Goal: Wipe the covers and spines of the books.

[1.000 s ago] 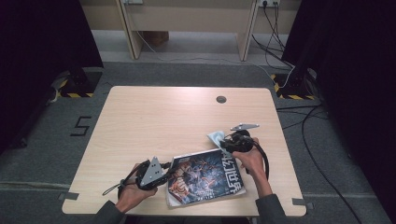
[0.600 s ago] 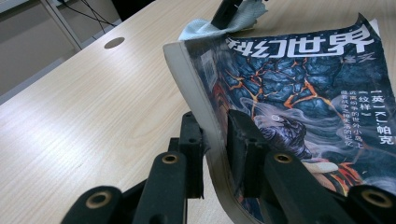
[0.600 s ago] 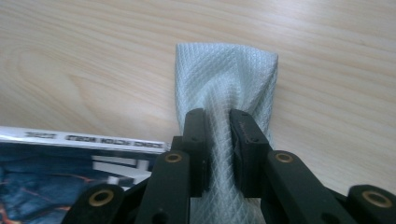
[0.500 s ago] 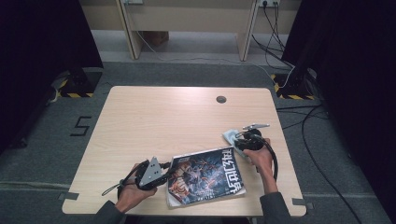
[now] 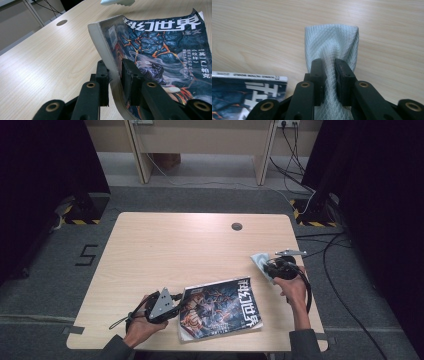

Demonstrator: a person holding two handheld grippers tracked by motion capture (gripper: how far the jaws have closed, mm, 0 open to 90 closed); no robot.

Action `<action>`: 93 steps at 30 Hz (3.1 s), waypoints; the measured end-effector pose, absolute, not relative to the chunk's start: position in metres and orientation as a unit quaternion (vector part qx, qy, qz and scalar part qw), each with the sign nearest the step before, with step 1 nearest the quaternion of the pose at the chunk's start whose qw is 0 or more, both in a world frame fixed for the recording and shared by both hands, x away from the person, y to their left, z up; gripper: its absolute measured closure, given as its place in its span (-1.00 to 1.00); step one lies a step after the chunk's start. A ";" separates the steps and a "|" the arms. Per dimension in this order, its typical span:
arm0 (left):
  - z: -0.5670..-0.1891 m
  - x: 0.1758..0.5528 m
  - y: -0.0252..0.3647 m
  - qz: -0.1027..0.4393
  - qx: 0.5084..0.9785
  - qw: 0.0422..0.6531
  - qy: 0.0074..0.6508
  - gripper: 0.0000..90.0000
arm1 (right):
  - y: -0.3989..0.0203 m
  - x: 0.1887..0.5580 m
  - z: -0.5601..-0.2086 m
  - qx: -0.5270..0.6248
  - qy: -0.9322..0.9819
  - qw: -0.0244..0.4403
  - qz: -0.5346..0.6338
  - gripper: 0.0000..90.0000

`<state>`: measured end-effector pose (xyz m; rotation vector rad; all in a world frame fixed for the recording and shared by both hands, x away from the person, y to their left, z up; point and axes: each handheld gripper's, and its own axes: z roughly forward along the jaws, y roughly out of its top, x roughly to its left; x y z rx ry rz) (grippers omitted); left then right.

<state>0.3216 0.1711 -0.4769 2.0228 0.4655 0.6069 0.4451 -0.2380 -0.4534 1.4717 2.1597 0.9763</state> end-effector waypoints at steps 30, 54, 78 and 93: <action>-0.477 0.323 0.172 0.246 0.826 0.469 0.192 0.68 | -0.265 0.434 -0.486 0.541 0.784 0.151 0.264 0.55; -0.479 0.325 0.172 0.243 0.826 0.469 0.195 0.68 | -0.185 0.428 -0.455 0.419 0.812 0.106 0.392 -0.06; -0.479 0.326 0.172 0.244 0.828 0.467 0.190 0.68 | -0.137 0.425 -0.464 0.331 0.840 0.067 0.425 -0.21; -0.479 0.335 0.181 0.233 0.814 0.477 0.236 0.66 | -0.136 0.414 -0.462 0.259 0.872 0.037 0.413 0.28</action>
